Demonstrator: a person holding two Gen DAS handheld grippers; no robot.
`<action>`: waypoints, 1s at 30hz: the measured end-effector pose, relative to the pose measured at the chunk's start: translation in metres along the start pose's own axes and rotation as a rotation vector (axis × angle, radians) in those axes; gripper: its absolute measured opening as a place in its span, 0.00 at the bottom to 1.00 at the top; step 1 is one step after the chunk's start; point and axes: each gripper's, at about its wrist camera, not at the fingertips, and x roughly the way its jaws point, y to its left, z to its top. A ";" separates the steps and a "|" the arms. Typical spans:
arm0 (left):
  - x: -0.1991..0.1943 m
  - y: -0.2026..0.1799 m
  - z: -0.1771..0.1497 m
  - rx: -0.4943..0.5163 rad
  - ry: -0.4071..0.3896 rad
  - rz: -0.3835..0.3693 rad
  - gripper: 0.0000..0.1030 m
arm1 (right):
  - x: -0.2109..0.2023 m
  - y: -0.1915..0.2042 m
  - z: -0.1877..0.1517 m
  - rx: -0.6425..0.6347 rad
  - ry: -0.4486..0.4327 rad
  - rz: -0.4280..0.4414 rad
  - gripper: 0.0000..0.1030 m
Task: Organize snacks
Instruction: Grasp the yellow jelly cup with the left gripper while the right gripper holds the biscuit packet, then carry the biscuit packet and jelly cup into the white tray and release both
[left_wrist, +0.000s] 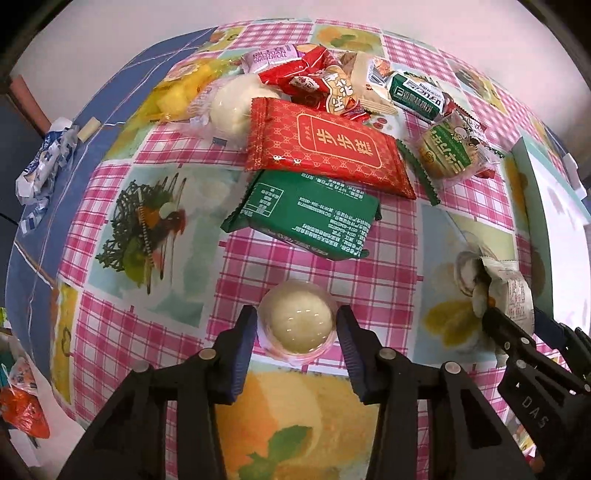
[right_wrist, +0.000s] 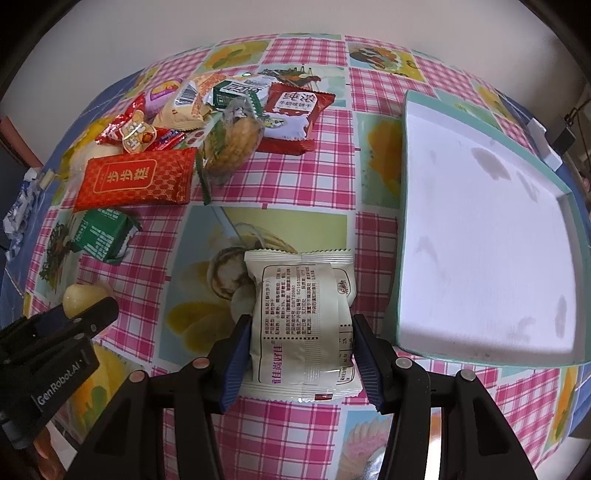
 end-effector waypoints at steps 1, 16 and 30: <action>0.000 0.004 -0.001 -0.001 0.003 -0.001 0.42 | -0.001 -0.002 0.000 0.005 0.001 0.005 0.54; -0.036 0.005 0.001 -0.009 -0.051 -0.039 0.42 | -0.034 -0.029 0.014 0.074 -0.073 0.071 0.53; -0.069 -0.108 0.039 0.167 -0.115 -0.161 0.42 | -0.051 -0.120 0.042 0.376 -0.203 -0.129 0.53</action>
